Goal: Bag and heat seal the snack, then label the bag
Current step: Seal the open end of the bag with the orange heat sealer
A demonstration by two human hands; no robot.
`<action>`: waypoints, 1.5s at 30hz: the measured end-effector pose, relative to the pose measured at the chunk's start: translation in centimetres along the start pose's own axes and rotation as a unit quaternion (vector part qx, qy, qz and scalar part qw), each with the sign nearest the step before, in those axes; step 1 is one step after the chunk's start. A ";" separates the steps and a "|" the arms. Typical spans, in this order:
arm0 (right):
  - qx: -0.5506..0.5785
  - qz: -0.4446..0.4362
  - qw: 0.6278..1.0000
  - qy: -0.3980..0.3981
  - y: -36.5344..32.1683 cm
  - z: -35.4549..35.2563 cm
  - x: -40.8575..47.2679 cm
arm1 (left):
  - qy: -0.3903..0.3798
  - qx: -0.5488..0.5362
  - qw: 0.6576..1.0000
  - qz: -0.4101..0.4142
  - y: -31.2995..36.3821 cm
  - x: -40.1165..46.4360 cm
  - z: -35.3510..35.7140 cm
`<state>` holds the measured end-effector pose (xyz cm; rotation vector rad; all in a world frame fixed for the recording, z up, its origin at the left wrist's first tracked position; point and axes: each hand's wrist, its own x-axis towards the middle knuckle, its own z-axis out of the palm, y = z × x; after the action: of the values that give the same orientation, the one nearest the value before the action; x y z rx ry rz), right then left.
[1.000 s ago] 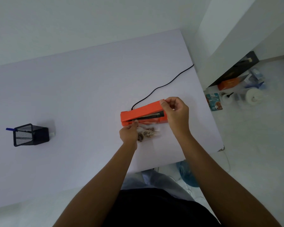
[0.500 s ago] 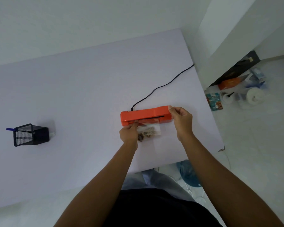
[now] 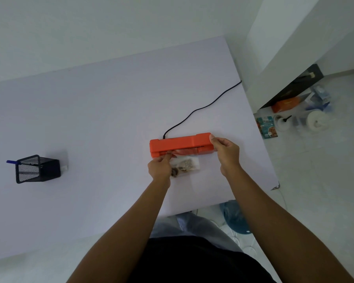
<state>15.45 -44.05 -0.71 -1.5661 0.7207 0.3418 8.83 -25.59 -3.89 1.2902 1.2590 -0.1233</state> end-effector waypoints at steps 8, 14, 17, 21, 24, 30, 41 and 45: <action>0.014 0.047 0.999 0.002 -0.8 0.1 -0.1 | 0.005 0.004 1.000 0.005 -0.1 0.1 0.0; 0.001 0.061 0.998 0.008 -1.3 0.1 0.0 | 0.005 0.003 1.000 0.007 -0.1 0.1 0.0; -0.014 0.077 0.997 0.010 -1.4 0.1 -0.1 | 0.003 -0.001 1.000 0.002 0.0 0.1 0.0; -0.022 0.103 0.994 0.006 -1.6 0.0 0.2 | 0.000 -0.001 1.000 0.003 0.1 0.0 -0.1; -0.028 0.107 0.994 0.003 -1.7 0.1 0.1 | -0.002 0.003 1.000 0.003 0.2 -0.2 -0.2; -0.028 0.114 0.993 -0.002 -1.9 0.0 0.0 | 0.000 0.009 1.000 -0.002 0.6 -0.5 -0.3; -0.031 0.117 0.993 0.000 -2.0 0.1 -0.1 | 0.002 0.008 1.000 -0.009 1.4 -1.4 -0.4; -0.034 0.115 0.993 0.001 -2.0 0.1 -0.2 | 0.005 0.011 1.000 -0.010 1.5 -1.5 -0.4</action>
<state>16.58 -43.92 0.90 -1.5501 0.9025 0.5384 9.02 -25.53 -1.77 1.2985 1.2820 -0.1440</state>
